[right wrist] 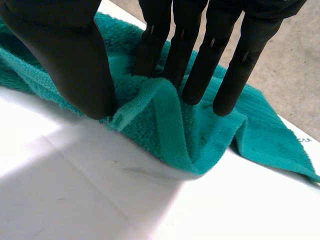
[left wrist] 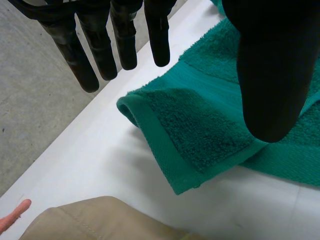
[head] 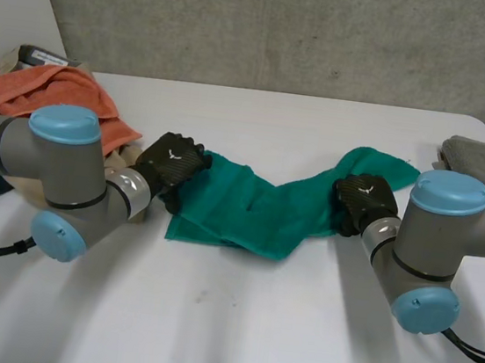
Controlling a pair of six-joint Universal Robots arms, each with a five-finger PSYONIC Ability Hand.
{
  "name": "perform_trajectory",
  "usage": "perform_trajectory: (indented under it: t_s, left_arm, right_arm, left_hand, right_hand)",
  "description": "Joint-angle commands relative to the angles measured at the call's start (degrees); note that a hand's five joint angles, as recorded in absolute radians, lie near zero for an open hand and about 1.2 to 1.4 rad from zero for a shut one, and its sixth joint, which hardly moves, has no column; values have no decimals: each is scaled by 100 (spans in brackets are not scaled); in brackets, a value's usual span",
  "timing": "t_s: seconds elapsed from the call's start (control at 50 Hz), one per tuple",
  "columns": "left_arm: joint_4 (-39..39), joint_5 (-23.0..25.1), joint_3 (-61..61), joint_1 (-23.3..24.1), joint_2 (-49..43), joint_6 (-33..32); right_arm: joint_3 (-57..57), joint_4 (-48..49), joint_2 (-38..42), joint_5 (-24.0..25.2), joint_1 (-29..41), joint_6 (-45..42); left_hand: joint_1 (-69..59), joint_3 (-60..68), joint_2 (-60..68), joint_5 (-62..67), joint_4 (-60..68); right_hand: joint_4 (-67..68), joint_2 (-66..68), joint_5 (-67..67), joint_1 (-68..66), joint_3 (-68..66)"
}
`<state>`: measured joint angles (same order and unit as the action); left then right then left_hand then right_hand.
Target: Fold the laundry.
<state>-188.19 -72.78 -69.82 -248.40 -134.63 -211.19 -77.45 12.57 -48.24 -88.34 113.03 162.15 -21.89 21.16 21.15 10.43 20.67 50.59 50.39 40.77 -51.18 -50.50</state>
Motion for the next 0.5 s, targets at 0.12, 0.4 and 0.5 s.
perform_trajectory:
  t_s: [0.12,0.4,0.5]
  left_arm:
    - [-8,9,337,-7,-353,-98]
    - [-25,-244,689,-7,-539,-203]
    - [45,-807,532,19,-30,-169]
  right_arm:
    - [63,-36,16,54,-80,-192]
    - [-42,-79,-255,28,-97,-1097]
    - [-156,-421,-835,28,-211,-1799]
  left_hand:
    - [108,-35,-34,38,14]
    - [-5811,5884,5885,5957,5933]
    - [-5811,5884,5885,5957,5933]
  right_hand:
    - [338,358,320,-279,-347]
    - [2941,2961,2923,-2882,-2950]
    - [2941,2961,2923,-2882,-2950]
